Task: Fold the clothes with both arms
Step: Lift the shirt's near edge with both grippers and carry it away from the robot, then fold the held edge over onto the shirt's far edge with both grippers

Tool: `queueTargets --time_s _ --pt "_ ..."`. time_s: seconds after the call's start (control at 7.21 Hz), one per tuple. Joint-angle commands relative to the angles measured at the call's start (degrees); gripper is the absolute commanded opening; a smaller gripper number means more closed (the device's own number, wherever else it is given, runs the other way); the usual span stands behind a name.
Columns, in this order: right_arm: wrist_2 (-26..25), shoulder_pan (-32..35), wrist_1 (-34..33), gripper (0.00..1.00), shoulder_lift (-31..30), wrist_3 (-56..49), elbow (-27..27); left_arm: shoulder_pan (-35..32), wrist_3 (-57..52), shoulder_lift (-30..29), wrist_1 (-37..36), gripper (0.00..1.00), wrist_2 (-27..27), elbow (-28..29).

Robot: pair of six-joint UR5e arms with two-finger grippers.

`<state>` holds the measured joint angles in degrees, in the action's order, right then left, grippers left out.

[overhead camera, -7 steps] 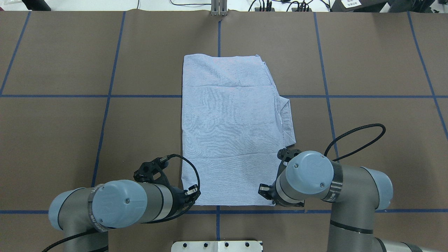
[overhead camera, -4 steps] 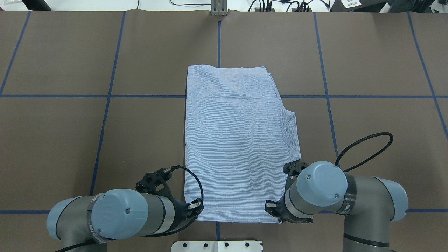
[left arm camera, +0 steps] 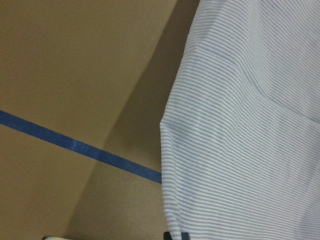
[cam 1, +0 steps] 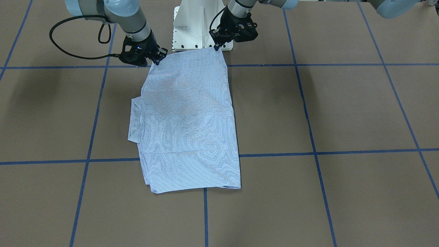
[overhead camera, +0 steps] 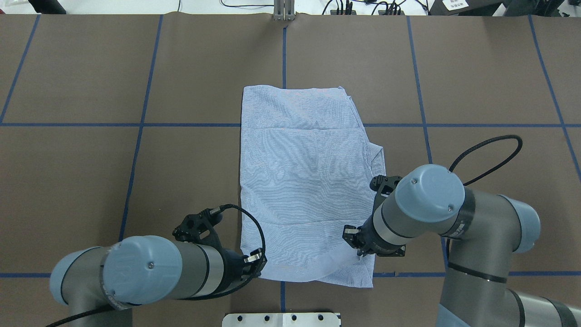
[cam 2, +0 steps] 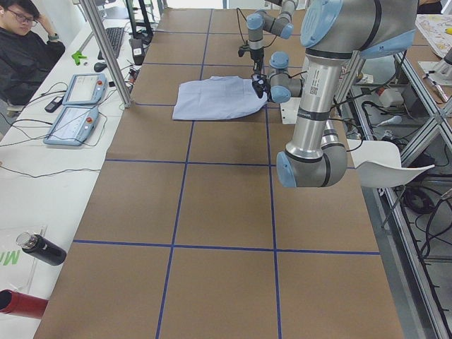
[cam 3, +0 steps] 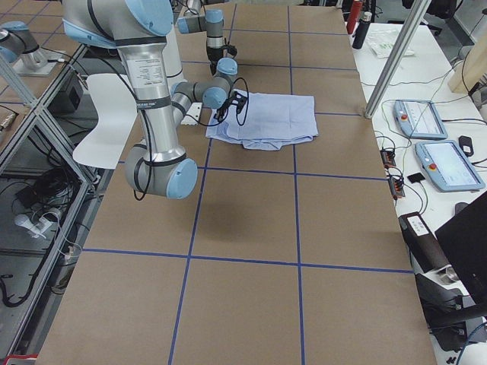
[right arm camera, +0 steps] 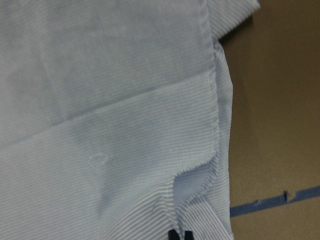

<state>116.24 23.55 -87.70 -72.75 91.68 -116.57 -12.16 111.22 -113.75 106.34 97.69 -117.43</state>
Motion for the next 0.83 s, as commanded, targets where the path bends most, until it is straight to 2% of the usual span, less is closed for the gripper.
queueTargets --time_s 0.0,0.14,0.28,0.42,0.69 --pt "2.3 6.2 -0.3 0.00 3.6 -3.1 3.3 -9.8 -6.0 -3.1 0.0 0.00 3.1 -0.3" --pt "2.5 8.1 -0.2 0.00 6.4 -3.2 6.2 -14.8 -8.1 -4.5 0.8 0.00 5.6 2.9" --pt "3.3 10.3 -0.2 0.00 8.4 -4.1 7.9 -17.4 -9.9 -8.8 1.3 0.00 5.8 9.6" --pt "4.3 12.6 -0.3 0.00 8.9 -6.6 8.4 -19.4 -10.2 -11.2 5.7 0.00 5.8 15.9" --pt "4.4 16.9 -0.1 0.00 11.0 -10.6 12.8 -20.8 -10.3 -11.6 11.6 0.00 5.8 21.5"
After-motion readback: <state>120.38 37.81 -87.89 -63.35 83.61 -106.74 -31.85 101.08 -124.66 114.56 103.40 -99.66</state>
